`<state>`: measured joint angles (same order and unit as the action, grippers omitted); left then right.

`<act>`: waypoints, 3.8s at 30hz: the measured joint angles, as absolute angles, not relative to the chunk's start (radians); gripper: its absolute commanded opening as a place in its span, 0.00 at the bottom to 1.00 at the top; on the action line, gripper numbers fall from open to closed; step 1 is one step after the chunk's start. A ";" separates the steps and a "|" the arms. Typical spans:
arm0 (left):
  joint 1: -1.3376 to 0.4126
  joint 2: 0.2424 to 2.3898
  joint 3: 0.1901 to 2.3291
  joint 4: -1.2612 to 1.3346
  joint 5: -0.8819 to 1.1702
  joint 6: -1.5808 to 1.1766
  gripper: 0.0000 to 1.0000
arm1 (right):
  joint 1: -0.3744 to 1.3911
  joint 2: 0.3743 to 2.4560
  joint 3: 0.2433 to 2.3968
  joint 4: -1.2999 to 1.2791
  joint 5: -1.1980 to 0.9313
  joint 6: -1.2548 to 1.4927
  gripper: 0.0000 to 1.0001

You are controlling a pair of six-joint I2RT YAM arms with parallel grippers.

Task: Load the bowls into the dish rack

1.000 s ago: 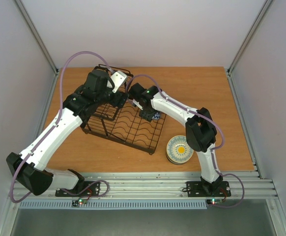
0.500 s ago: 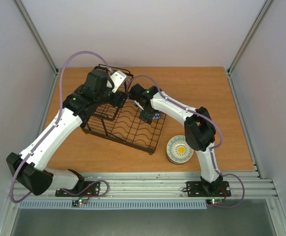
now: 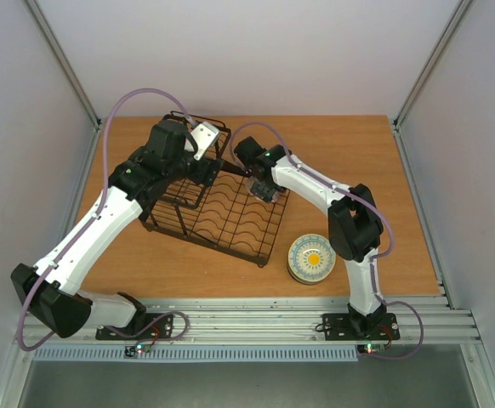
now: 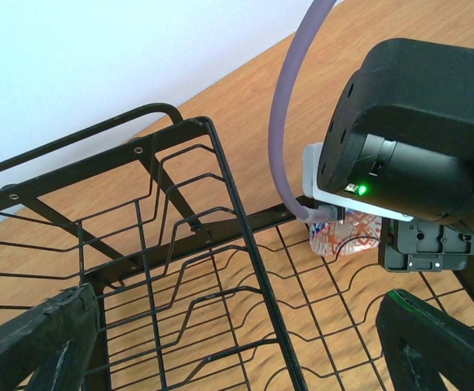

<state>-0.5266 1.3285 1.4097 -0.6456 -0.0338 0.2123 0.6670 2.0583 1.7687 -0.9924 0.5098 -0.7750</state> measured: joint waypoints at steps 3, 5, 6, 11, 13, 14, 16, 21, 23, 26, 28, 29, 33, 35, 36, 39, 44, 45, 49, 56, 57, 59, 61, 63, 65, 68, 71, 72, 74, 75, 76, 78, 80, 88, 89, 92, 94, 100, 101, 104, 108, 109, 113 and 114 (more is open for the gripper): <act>-0.527 1.328 1.410 -0.645 -0.033 0.210 0.94 | 0.662 2.049 1.746 -0.956 0.544 -0.775 0.99; -0.527 1.328 1.410 -0.646 -0.033 0.210 0.94 | 0.663 2.039 1.727 -0.933 0.556 -0.774 0.99; -0.527 1.328 1.410 -0.646 -0.033 0.210 0.94 | 0.663 2.027 1.710 -0.918 0.557 -0.773 0.99; -0.527 1.328 1.410 -0.647 -0.022 0.210 0.94 | 0.663 1.914 1.629 -0.884 0.519 -0.737 0.99; -0.527 1.328 1.410 -0.647 -0.006 0.210 0.94 | 0.663 1.848 1.607 -0.879 0.488 -0.712 0.99; -0.527 1.328 1.410 -0.648 0.004 0.210 0.94 | 0.663 1.812 1.597 -0.877 0.471 -0.697 0.99; -0.527 1.329 1.410 -0.648 0.026 0.209 0.94 | 0.663 1.715 1.565 -0.867 0.427 -0.651 0.98; -0.527 1.332 1.410 -0.654 0.104 0.192 0.94 | 0.663 1.487 1.452 -0.867 0.383 -0.494 0.86; -0.529 1.343 1.410 -0.654 0.137 0.188 0.94 | 0.664 1.401 1.377 -0.873 0.388 -0.393 0.76; -0.538 1.378 1.410 -0.656 0.167 0.187 0.93 | 0.664 1.270 1.220 -0.910 0.402 -0.228 0.62; -0.545 1.411 1.411 -0.657 0.181 0.186 0.93 | 0.665 1.203 1.136 -0.961 0.421 -0.118 0.56; -0.549 1.428 1.411 -0.661 0.187 0.185 0.93 | 0.668 1.174 1.101 -0.983 0.432 -0.076 0.54; -0.578 1.465 1.421 -0.664 0.203 0.185 0.93 | 0.694 1.054 1.004 -1.074 0.464 0.058 0.47; -0.596 1.475 1.428 -0.666 0.204 0.186 0.93 | 0.704 1.002 0.987 -1.113 0.478 0.105 0.45; -0.607 1.480 1.430 -0.670 0.205 0.186 0.93 | 0.707 0.983 0.984 -1.128 0.483 0.121 0.44; -0.634 1.499 1.430 -0.686 0.205 0.190 0.93 | 0.723 0.939 0.979 -1.169 0.499 0.168 0.40; -0.662 1.539 1.451 -0.698 0.207 0.192 0.84 | 0.778 0.926 0.976 -1.203 0.506 0.211 0.37; -0.667 1.546 1.456 -0.706 0.210 0.192 0.81 | 0.790 0.930 0.976 -1.208 0.507 0.218 0.37; -0.688 1.579 1.468 -0.733 0.240 0.187 0.79 | 0.847 0.983 0.975 -1.232 0.533 0.255 0.38; -0.805 1.650 1.491 -0.764 0.280 0.169 0.84 | 0.946 1.048 0.975 -1.349 0.663 0.424 0.43; -0.824 1.657 1.492 -0.767 0.282 0.166 0.83 | 0.965 1.037 0.975 -1.374 0.682 0.455 0.43; -0.868 1.678 1.499 -0.771 0.289 0.162 0.83 | 1.013 0.987 0.975 -1.431 0.730 0.532 0.43; -0.902 1.705 1.510 -0.774 0.294 0.160 0.83 | 1.048 0.902 0.975 -1.479 0.769 0.605 0.43; -0.932 1.728 1.517 -0.775 0.299 0.159 0.83 | 1.065 0.795 0.973 -1.507 0.799 0.656 0.43; -0.958 1.749 1.524 -0.777 0.300 0.157 0.83 | 1.068 0.665 0.955 -1.505 0.820 0.675 0.43; -0.990 1.776 1.539 -0.781 0.299 0.157 0.83 | 1.069 0.480 0.922 -1.481 0.824 0.664 0.41; -1.012 1.803 1.562 -0.787 0.296 0.157 0.83 | 1.070 0.352 0.885 -1.436 0.818 0.629 0.40; -1.017 1.811 1.571 -0.789 0.295 0.157 0.83 | 1.071 0.332 0.876 -1.425 0.815 0.622 0.40; -1.024 1.826 1.586 -0.791 0.288 0.157 0.82 | 1.071 0.318 0.868 -1.404 0.810 0.603 0.40; -1.028 1.834 1.594 -0.793 0.284 0.157 0.78 | 1.071 0.323 0.868 -1.395 0.809 0.599 0.40; -1.029 1.842 1.604 -0.796 0.281 0.156 0.74 | 1.071 0.334 0.868 -1.386 0.807 0.592 0.40; -1.031 1.861 1.625 -0.804 0.274 0.152 0.64 | 1.071 0.366 0.868 -1.376 0.807 0.583 0.40; -1.035 1.876 1.642 -0.809 0.266 0.147 0.62 | 1.071 0.415 0.868 -1.374 0.807 0.578 0.40; -1.061 1.917 1.660 -0.822 0.224 0.139 0.50 | 1.072 0.440 0.868 -1.350 0.801 0.554 0.40; -1.062 1.925 1.663 -0.826 0.218 0.138 0.48 | 1.072 0.427 0.868 -1.345 0.798 0.548 0.40; -1.061 1.943 1.672 -0.832 0.208 0.133 0.45 | 1.072 0.387 0.867 -1.327 0.791 0.533 0.40; -1.061 1.948 1.674 -0.834 0.202 0.131 0.42 | 1.072 0.373 0.867 -1.320 0.788 0.525 0.40; -1.061 1.951 1.681 -0.838 0.192 0.126 0.14 | 1.072 0.382 0.866 -1.308 0.778 0.513 0.40; -1.061 1.951 1.682 -0.838 0.193 0.122 0.08 | 1.072 0.387 0.866 -1.308 0.777 0.513 0.40; -1.062 1.951 1.689 -0.833 0.196 0.112 0.01 | 1.072 0.408 0.866 -1.308 0.774 0.511 0.40; -1.060 1.950 1.713 -0.830 0.209 0.112 0.01 | 1.072 0.412 0.866 -1.308 0.773 0.510 0.40; -1.061 1.950 1.713 -0.833 0.210 0.112 0.01 | 1.072 0.412 0.866 -1.308 0.773 0.510 0.40; -1.061 1.948 1.713 -0.836 0.215 0.114 0.01 | 1.072 0.413 0.866 -1.308 0.769 0.509 0.40; -1.061 1.945 1.713 -0.839 0.219 0.117 0.00 | 1.072 0.413 0.866 -1.308 0.767 0.508 0.41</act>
<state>-1.0611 1.9453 1.7130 -0.8387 0.2192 0.1165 1.0718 0.4126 0.8658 -1.3079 0.7673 0.5079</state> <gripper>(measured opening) 0.033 0.401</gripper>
